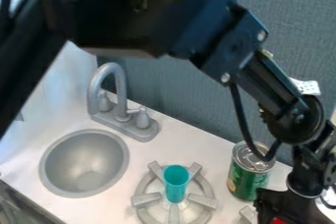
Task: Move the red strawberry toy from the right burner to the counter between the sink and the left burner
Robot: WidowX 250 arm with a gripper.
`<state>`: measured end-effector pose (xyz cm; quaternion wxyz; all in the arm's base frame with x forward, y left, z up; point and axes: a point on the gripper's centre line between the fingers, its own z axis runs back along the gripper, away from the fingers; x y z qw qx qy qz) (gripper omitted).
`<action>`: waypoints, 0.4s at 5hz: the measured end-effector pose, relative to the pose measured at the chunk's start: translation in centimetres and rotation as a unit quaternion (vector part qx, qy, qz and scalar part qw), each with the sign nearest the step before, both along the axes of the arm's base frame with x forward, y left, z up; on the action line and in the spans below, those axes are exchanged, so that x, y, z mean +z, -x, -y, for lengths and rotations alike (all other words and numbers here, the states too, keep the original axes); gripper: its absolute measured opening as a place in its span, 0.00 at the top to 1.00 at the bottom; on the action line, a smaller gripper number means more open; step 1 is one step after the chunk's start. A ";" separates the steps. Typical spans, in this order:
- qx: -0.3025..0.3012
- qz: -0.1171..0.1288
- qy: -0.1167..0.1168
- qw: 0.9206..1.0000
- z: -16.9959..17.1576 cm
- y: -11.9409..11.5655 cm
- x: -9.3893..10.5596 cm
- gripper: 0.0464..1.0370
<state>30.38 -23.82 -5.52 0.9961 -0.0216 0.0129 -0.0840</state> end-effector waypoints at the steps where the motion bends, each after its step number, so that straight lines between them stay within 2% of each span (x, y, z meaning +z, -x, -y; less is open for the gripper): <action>1: 0.005 -0.033 -0.053 0.998 0.3 0.1 -1.0 0.04; 2: 0.001 -0.047 -0.067 0.997 1.3 -0.2 -1.6 0.04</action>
